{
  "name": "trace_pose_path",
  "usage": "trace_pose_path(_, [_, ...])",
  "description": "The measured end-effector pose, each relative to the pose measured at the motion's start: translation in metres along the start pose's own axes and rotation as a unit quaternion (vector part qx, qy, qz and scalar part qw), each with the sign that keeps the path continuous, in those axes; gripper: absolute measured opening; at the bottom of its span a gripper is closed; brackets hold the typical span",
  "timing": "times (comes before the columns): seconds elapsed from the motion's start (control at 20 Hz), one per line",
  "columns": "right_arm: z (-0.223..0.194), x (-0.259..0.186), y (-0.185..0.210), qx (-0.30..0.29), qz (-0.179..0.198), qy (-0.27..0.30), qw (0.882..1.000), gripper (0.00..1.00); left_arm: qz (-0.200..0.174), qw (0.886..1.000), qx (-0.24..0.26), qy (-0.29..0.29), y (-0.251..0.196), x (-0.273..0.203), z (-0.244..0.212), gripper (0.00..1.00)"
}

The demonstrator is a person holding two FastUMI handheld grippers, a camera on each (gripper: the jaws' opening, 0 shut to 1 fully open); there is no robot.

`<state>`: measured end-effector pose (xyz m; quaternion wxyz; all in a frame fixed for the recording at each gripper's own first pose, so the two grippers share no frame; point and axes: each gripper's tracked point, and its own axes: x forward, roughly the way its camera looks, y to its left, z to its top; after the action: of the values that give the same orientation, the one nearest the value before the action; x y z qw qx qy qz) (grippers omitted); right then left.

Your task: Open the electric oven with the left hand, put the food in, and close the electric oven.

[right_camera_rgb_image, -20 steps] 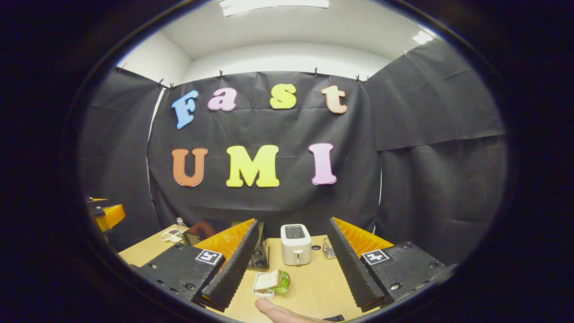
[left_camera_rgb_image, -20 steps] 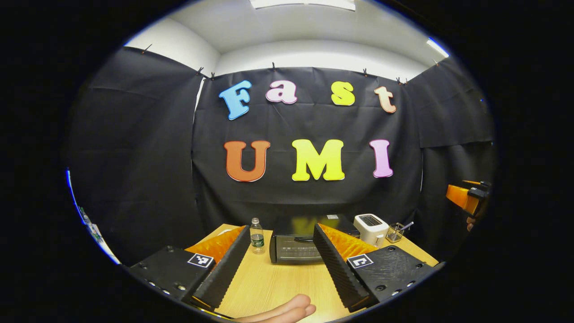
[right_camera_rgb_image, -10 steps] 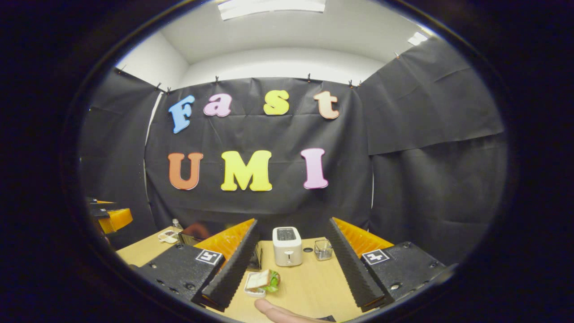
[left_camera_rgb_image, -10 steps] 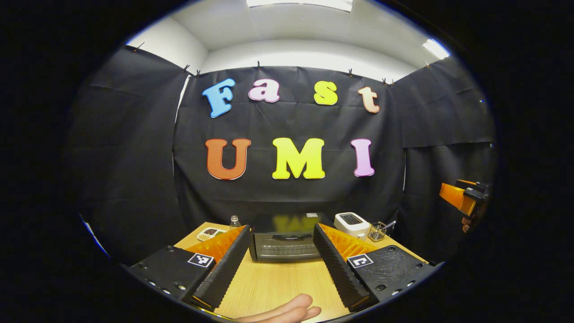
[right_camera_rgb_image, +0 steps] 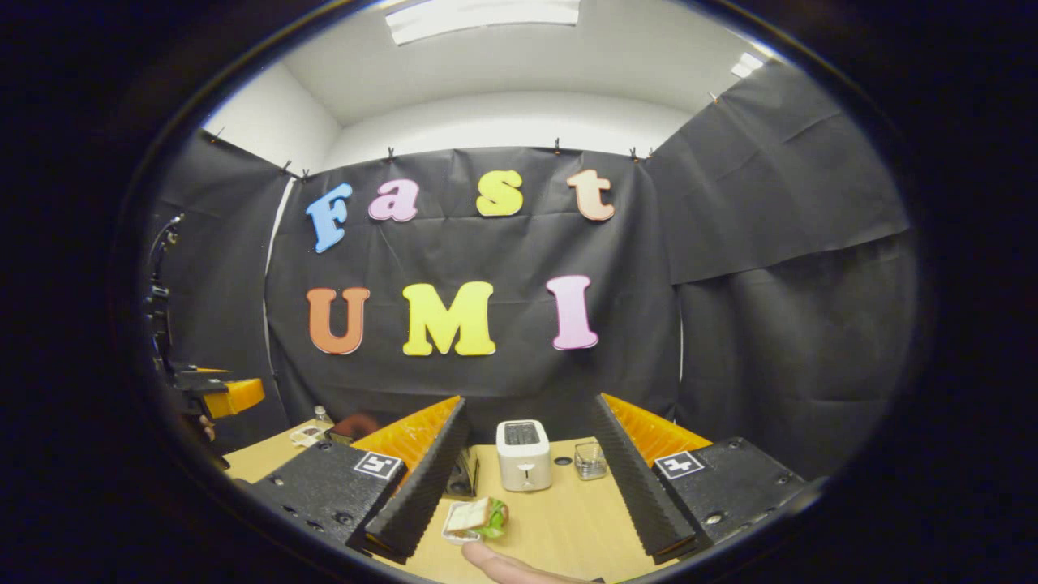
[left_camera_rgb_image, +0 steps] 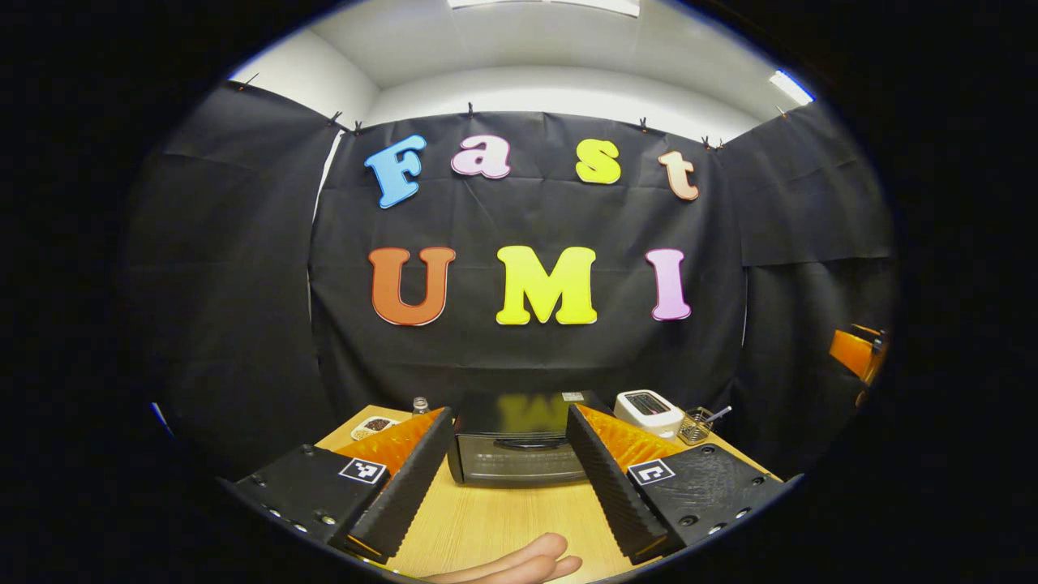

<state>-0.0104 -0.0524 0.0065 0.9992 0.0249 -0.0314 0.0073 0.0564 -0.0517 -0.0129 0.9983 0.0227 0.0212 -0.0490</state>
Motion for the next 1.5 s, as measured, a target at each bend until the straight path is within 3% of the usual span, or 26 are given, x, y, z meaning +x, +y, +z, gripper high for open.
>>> trace_pose_path(0.15, [-0.001,0.014,-0.001,0.005,0.014,0.008,1.0,0.98,-0.002,0.999,-0.005,0.034,-0.001,0.033,-0.015,0.92])
trace_pose_path(0.65, [0.0,0.049,-0.027,-0.006,-0.01,0.0,1.0,0.98,-0.011,0.989,-0.014,0.149,-0.02,0.146,-0.087,0.93])
trace_pose_path(0.7, [-0.001,0.052,-0.028,-0.005,-0.009,0.002,1.0,0.91,-0.013,0.987,-0.014,0.161,-0.024,0.153,-0.095,0.93])
trace_pose_path(1.1, [-0.015,0.066,-0.04,-0.005,-0.006,0.02,1.0,0.91,-0.006,0.971,-0.011,0.24,-0.037,0.196,-0.151,0.93])
trace_pose_path(1.5, [-0.035,0.082,-0.055,0.0,-0.004,0.04,0.999,0.91,0.002,0.965,-0.011,0.262,-0.045,0.218,-0.176,0.94])
